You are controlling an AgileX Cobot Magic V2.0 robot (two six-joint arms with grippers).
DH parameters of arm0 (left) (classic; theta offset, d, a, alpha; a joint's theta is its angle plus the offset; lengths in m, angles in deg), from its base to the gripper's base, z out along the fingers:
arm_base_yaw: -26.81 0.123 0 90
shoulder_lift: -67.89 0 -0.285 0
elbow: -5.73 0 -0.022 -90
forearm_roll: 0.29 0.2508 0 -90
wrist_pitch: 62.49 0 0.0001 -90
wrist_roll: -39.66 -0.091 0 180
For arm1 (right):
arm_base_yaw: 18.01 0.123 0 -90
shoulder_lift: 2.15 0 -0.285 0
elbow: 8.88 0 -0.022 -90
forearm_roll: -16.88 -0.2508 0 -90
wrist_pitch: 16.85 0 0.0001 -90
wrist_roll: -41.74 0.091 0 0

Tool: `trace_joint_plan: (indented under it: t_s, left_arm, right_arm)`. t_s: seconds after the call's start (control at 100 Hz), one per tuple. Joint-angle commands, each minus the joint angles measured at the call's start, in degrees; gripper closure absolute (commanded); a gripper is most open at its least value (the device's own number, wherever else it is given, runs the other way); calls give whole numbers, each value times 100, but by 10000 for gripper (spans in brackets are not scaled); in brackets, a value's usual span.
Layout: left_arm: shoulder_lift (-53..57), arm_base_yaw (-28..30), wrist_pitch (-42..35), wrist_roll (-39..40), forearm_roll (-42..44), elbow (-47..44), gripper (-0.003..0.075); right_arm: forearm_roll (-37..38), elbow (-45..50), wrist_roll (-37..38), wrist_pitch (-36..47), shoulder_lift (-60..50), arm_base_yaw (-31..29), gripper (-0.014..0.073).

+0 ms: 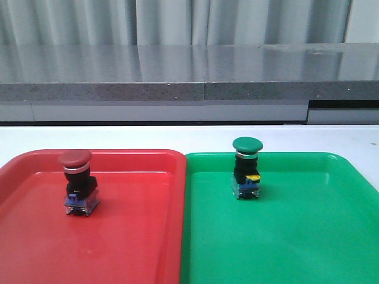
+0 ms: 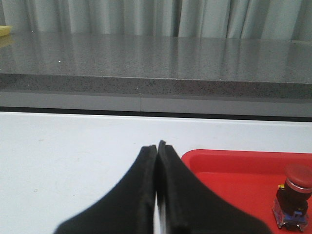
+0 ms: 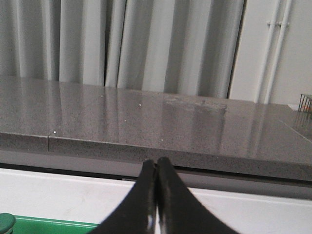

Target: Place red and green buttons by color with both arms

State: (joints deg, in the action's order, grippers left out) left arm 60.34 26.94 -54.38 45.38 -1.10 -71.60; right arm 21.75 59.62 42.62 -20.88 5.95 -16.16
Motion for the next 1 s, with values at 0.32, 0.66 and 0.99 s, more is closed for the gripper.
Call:
trace_joint_plan:
  t_s: [0.32,0.66,0.99]
  left_arm:
    - [180,12,-441,7,-47,-70,741]
    - [180,12,-441,7,-47,-70,741]
    - [180,12,-441,7,-47,-70,741]
  right_arm:
    - [-334,926,244,1226,-188,-49,658]
    - [-254,920,244,895,-188,-49,658]
    - [-254,920,244,958,-188,-49,658]
